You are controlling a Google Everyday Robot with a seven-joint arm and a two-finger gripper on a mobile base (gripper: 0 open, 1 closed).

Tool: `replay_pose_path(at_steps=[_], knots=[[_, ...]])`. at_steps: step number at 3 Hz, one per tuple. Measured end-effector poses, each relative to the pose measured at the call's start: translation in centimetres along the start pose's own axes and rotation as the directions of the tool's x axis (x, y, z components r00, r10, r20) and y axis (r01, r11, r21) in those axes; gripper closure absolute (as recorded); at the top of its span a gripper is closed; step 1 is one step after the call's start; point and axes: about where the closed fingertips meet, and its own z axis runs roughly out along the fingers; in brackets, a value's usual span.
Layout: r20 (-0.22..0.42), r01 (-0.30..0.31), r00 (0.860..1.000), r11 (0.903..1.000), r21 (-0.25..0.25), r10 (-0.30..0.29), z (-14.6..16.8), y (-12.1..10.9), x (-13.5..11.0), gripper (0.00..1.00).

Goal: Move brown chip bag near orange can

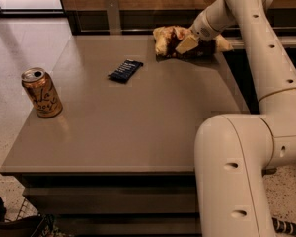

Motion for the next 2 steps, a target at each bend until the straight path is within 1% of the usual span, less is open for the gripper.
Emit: replay_pose_path(at_steps=[2], knots=[[0.0,0.0,1.0,1.0,0.0,0.0,-0.12,-0.01,-0.09,1.0]])
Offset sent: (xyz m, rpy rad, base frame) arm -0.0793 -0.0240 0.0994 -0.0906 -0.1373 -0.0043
